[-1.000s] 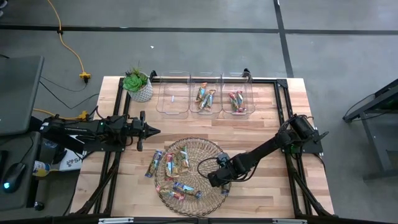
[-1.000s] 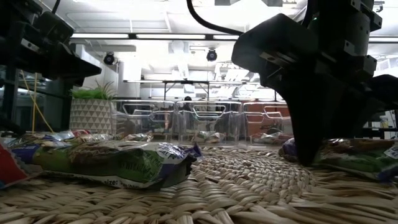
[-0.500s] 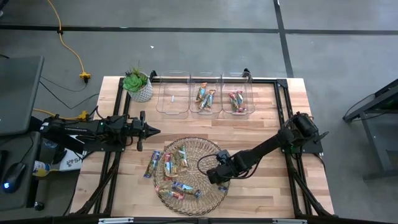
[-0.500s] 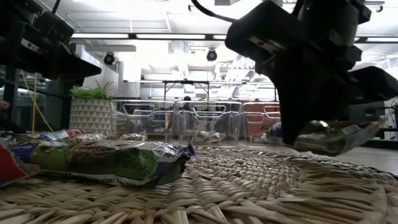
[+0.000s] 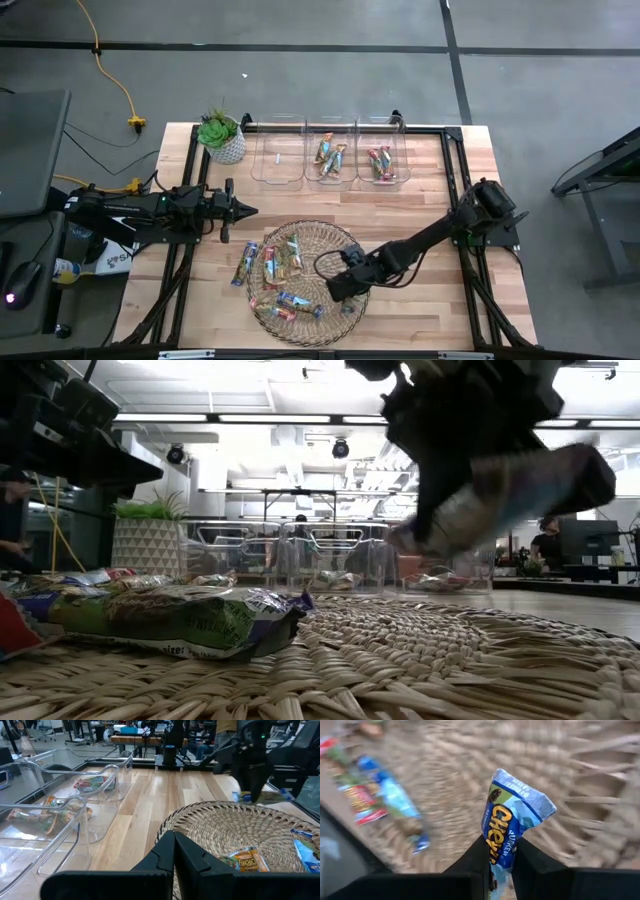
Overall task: Pick and place Granola Bars by type
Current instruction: Put the blue granola bar into the left transparent bin
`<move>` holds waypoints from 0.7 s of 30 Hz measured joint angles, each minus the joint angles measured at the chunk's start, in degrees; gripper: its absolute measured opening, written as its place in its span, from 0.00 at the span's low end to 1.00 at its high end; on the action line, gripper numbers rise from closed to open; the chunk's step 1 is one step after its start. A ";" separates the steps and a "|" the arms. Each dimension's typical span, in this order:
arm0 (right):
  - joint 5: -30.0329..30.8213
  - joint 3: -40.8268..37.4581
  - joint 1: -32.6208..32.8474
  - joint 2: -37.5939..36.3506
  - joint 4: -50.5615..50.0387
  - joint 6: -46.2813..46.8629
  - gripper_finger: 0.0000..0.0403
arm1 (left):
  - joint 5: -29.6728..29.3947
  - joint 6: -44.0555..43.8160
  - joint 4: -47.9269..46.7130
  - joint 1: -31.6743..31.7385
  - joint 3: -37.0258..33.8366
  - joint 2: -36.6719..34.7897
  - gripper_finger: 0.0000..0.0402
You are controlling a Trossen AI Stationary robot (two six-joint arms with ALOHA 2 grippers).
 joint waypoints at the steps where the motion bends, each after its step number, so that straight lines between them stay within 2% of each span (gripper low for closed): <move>1: 0.03 0.00 -0.07 -0.07 1.62 -0.58 0.11 | 0.02 0.00 0.00 0.01 0.01 0.02 0.00; 7: 0.54 0.02 -1.77 -1.71 10.35 -7.22 0.10 | 0.00 -0.01 0.00 0.00 0.01 0.00 0.00; 13: 1.63 0.07 -4.77 -4.42 21.75 -18.19 0.11 | -0.02 0.01 0.02 -0.02 0.00 0.02 0.00; 21: 0.42 0.11 -9.06 -6.14 35.06 -28.62 0.10 | 0.00 -0.01 0.06 0.01 0.01 0.02 0.00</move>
